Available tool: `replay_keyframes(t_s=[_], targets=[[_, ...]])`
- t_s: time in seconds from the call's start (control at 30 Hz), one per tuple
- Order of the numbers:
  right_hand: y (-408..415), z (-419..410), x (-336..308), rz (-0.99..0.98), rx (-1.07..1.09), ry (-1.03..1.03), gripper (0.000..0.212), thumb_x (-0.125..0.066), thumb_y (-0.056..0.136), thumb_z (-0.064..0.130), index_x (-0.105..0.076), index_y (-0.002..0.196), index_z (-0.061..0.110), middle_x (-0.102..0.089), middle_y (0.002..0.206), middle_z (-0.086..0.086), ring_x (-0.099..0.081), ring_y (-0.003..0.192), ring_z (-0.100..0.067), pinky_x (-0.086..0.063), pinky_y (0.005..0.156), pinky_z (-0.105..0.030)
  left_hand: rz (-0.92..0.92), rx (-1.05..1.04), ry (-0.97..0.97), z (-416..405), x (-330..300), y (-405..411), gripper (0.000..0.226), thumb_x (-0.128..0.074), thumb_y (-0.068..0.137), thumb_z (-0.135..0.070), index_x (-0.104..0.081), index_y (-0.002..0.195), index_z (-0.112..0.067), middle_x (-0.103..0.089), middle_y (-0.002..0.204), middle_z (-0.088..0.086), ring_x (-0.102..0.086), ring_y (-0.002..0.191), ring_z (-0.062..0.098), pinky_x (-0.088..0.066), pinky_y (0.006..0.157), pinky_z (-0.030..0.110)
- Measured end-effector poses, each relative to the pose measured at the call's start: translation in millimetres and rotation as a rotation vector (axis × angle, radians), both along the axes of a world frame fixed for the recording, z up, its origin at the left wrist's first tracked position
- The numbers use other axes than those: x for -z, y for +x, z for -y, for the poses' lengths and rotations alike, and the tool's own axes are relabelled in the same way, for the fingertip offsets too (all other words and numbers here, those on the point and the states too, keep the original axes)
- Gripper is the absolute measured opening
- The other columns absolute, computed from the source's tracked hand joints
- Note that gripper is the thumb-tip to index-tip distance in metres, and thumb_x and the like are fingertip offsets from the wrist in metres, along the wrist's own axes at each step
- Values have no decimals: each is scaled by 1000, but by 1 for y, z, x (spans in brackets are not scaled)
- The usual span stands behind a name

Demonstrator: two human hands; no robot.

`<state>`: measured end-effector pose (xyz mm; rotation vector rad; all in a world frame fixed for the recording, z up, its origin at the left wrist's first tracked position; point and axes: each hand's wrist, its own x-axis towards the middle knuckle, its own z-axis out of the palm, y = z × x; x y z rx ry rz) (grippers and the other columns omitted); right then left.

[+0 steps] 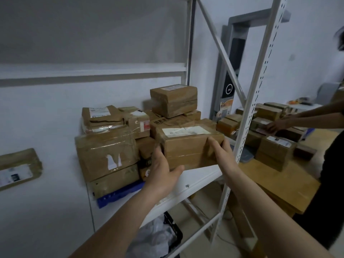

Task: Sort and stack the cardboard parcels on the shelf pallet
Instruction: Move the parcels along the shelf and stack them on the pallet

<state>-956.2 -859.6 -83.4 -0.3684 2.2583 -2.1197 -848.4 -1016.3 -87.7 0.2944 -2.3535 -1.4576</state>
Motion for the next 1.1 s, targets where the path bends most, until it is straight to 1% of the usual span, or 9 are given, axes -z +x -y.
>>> replay_keyframes(t_s=[0.07,0.2,0.4,0.57,0.63,0.73,0.87,1.03,1.1], targets=[[-19,0,0,-1,12,-10,62,-50,90,55,-33,138,21,-47,126,1,-48,114,-20,-41,93,-36,-3,-5,-12,0,-3,-19,90,-68,86,-24,-3,148,-28,-31,145,-3,-37,130,15,-36,108,36],[-65,2,-13,-6,11,-45,57,-50,87,59,-36,131,24,-49,111,11,-49,100,-9,-39,80,-29,-49,19,-11,4,-14,-63,87,-68,87,-25,-7,148,-29,-29,148,-4,-33,134,15,-33,109,34],[-148,21,-45,-48,65,-52,54,-50,85,62,-42,127,28,-50,114,6,-49,108,-20,-39,91,-41,-79,13,-40,34,-34,-139,69,-65,88,-32,-21,141,-28,-31,148,-1,-38,132,17,-39,108,43],[-203,34,-46,-43,85,-61,58,-50,83,66,-41,128,30,-50,122,1,-49,113,-24,-40,101,-53,-99,13,-69,51,-32,-191,54,-66,87,-35,-28,127,-30,-32,144,0,-44,127,18,-45,102,39],[-220,37,-40,-38,79,-60,62,-50,82,66,-40,131,29,-49,125,0,-48,114,-25,-39,102,-53,-84,14,-66,56,-28,-207,54,-65,87,-37,-29,125,-31,-33,143,-1,-44,127,18,-45,102,40],[-239,45,-34,-26,61,-66,47,-51,81,66,-44,116,35,-51,112,8,-50,108,-21,-42,95,-46,-66,-11,-54,61,-24,-222,53,-65,87,-37,-30,126,-30,-33,142,-1,-45,126,18,-45,101,41],[-264,55,-34,-25,52,-85,49,-50,81,66,-45,118,34,-51,113,7,-49,111,-22,-40,95,-44,-85,-39,-44,65,-24,-238,48,-66,87,-34,-33,122,-28,-35,139,-1,-51,119,17,-48,95,33],[-295,51,-31,-17,38,-98,58,-46,84,65,-45,128,27,-50,124,1,-48,115,-23,-39,99,-46,-138,-105,-52,53,-21,-260,43,-70,85,-26,-40,117,-22,-42,133,1,-54,110,7,-48,73,9],[-308,46,-30,-11,26,-95,49,-44,86,63,-45,121,29,-51,117,3,-49,110,-21,-40,93,-42,-159,-132,-68,44,-19,-270,41,-71,85,-23,-42,113,-20,-45,130,2,-50,102,0,-48,78,7]])
